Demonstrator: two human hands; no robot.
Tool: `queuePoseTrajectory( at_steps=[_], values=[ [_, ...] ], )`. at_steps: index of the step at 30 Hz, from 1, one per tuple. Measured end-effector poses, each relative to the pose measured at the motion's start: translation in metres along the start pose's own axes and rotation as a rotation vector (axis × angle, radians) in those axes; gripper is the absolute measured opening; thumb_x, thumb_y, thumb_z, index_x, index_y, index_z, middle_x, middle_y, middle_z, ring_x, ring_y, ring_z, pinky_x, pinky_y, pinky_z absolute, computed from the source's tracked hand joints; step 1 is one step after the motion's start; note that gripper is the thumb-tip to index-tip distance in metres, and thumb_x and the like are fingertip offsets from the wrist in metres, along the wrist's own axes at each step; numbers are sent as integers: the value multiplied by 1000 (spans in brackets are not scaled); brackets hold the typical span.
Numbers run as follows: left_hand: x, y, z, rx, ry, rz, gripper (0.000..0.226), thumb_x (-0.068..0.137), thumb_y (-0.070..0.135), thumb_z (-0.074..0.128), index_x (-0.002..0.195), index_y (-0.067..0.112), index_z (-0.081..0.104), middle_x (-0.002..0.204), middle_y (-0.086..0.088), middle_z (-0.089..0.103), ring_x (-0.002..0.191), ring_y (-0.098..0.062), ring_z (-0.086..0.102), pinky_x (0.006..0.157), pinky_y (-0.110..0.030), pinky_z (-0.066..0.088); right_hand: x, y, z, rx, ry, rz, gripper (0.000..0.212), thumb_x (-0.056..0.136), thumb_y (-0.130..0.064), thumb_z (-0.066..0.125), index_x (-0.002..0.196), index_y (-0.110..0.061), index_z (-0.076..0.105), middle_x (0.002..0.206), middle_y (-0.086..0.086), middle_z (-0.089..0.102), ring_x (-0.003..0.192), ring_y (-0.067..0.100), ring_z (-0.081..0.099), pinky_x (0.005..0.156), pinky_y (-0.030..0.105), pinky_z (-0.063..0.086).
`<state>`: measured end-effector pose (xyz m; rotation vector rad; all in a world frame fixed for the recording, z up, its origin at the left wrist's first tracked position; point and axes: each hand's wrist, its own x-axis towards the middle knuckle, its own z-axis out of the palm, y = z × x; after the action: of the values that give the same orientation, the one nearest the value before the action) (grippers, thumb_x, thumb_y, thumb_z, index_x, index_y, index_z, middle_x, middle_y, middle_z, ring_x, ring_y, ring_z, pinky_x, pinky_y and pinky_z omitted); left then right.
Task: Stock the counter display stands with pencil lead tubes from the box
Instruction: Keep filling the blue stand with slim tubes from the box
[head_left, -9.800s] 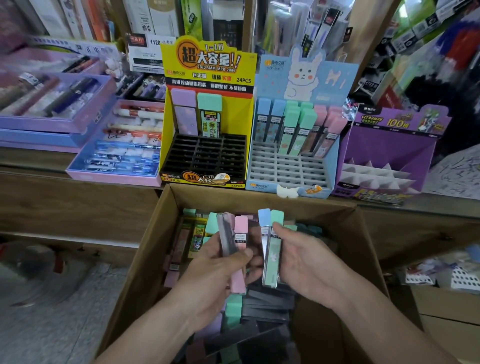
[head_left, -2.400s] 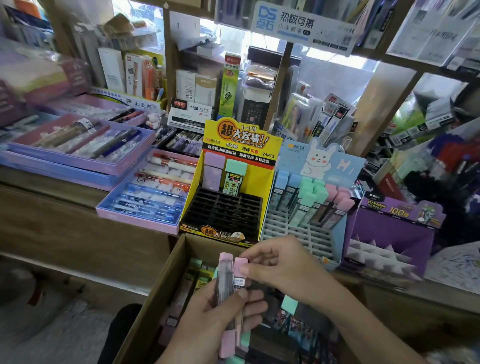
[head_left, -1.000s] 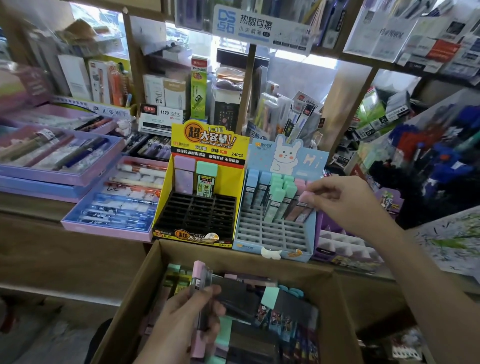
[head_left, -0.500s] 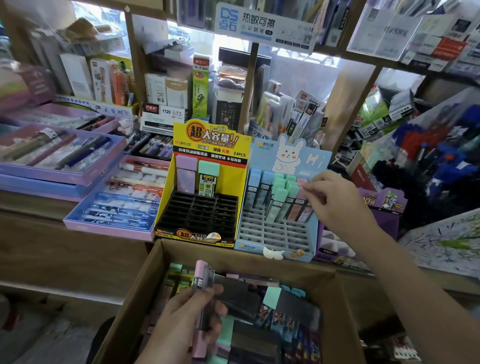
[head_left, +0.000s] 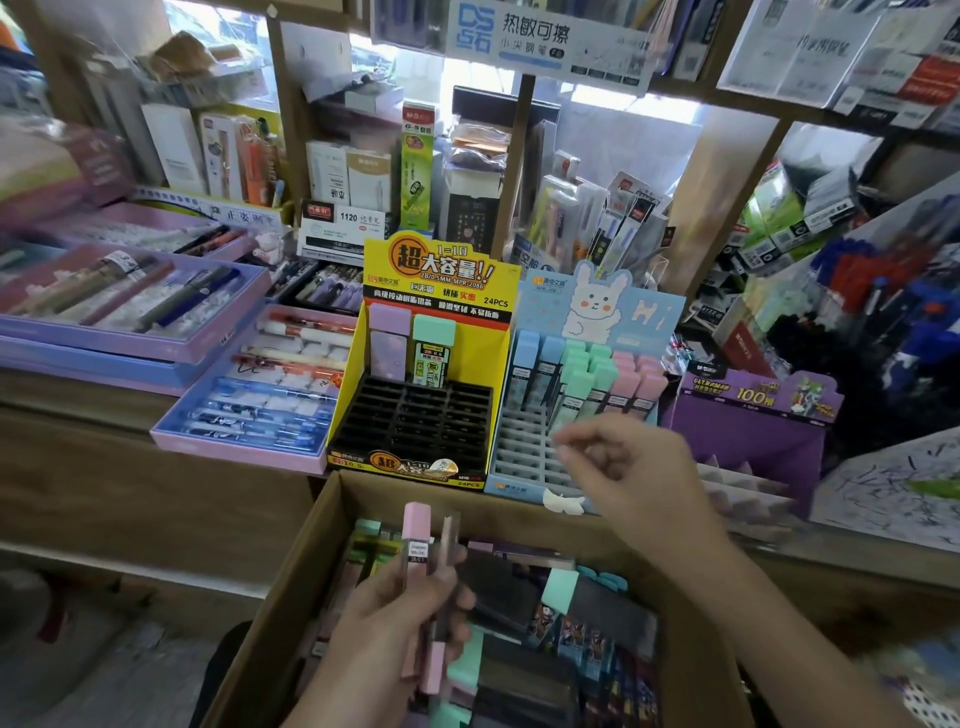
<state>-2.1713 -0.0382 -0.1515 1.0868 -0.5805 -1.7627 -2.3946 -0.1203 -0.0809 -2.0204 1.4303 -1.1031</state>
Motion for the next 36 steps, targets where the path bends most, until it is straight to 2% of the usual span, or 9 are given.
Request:
queuePoseTrajectory(
  at_steps=[6, 11, 14, 18, 23, 25, 28, 33, 36],
  values=[
    [-5, 1, 3, 114, 38, 71, 29, 67, 19, 81, 96, 23, 79, 80, -14, 72, 68, -24, 69, 63, -33, 57, -29, -10, 39, 255, -236, 248, 10, 93, -20, 74, 99, -27, 77, 83, -4, 76, 61, 11, 70, 54, 18, 51],
    [-6, 0, 2, 223, 15, 125, 35, 63, 23, 82, 98, 28, 78, 82, -10, 74, 71, -21, 70, 68, -31, 55, -34, -16, 52, 368, -367, 374, 24, 91, -34, 75, 112, -23, 74, 98, 0, 76, 64, 13, 68, 53, 23, 52],
    [-5, -2, 0, 261, 0, 141, 32, 64, 25, 81, 96, 26, 78, 82, -11, 75, 72, -20, 70, 68, -29, 56, -33, -18, 55, 399, -355, 377, 13, 92, -27, 76, 104, -23, 77, 93, 6, 77, 66, 14, 68, 56, 25, 54],
    [-1, -4, -3, 202, 12, 99, 23, 72, 17, 77, 95, 13, 77, 83, -17, 75, 69, -20, 70, 65, -28, 58, -27, -16, 48, 500, -245, 417, 8, 92, -13, 75, 94, -19, 80, 82, 12, 76, 64, 19, 68, 60, 27, 58],
    [4, -9, -6, 101, 63, 78, 30, 69, 15, 76, 97, 5, 74, 82, -22, 74, 62, -22, 66, 57, -28, 56, -21, -10, 34, 718, -75, 530, 6, 91, 3, 70, 95, 0, 74, 81, 25, 73, 63, 25, 67, 57, 27, 60],
    [5, -9, -9, 67, 88, 88, 21, 77, 11, 74, 97, 6, 75, 82, -20, 74, 63, -21, 67, 56, -26, 56, -23, -6, 31, 653, -122, 518, 13, 90, 6, 70, 98, -3, 73, 83, 23, 74, 64, 25, 67, 59, 27, 59],
    [7, -8, -10, 28, 101, 103, 18, 73, 15, 76, 90, 12, 78, 81, -18, 74, 61, -18, 66, 54, -25, 55, -28, -3, 28, 472, -292, 460, 29, 88, 5, 73, 98, -22, 79, 86, 12, 76, 69, 22, 69, 65, 27, 59],
    [6, -8, -10, 61, 102, 133, 19, 70, 23, 79, 86, 13, 78, 78, -15, 72, 60, -16, 62, 54, -24, 52, -35, -8, 32, 348, -524, 401, 18, 85, -29, 85, 101, -33, 81, 94, 3, 78, 85, 24, 74, 75, 29, 62],
    [5, -9, -9, 109, 71, 144, 32, 65, 30, 83, 86, 7, 77, 74, -17, 66, 58, -19, 55, 51, -26, 46, -37, -10, 39, 353, -544, 368, 17, 84, -29, 84, 101, -32, 81, 98, 3, 78, 96, 26, 73, 85, 33, 60]
  ],
)
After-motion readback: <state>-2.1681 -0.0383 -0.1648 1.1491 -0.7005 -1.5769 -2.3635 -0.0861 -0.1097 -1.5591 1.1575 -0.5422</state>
